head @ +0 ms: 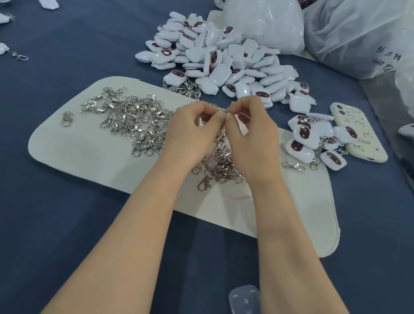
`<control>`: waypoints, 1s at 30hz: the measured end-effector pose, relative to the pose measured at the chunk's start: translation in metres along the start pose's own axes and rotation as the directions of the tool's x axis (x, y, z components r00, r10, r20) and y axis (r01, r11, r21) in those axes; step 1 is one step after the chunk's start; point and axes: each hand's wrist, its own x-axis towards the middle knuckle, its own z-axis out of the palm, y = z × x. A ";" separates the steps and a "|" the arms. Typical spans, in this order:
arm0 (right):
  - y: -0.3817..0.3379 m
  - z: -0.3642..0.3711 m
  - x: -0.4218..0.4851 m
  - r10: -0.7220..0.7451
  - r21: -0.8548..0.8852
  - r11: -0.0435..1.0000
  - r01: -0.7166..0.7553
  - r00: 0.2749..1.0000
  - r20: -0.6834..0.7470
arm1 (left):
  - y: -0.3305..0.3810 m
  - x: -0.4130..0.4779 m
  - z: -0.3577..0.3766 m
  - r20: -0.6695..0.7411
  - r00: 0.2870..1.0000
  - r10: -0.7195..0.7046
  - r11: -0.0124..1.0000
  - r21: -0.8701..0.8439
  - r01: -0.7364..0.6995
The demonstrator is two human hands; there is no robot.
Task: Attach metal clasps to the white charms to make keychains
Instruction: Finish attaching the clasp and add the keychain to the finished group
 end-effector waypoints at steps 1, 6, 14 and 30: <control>0.000 0.000 0.000 0.015 0.028 0.999 -0.014 1.000 -0.008 | 0.001 -0.001 0.000 0.026 0.999 -0.035 0.997 -0.064 0.037; 0.001 -0.001 0.001 0.074 0.102 0.993 -0.065 0.994 -0.084 | 0.011 0.000 -0.004 0.211 0.912 -0.351 0.737 -0.539 0.408; 0.002 0.000 0.004 0.142 0.092 0.987 -0.131 0.982 -0.124 | 0.018 0.004 -0.008 0.158 0.919 -0.361 0.491 -0.806 0.331; -0.002 0.000 0.003 0.042 -0.013 0.999 -0.043 0.996 -0.084 | 0.004 0.001 0.008 0.127 0.961 -0.247 0.852 -0.445 0.278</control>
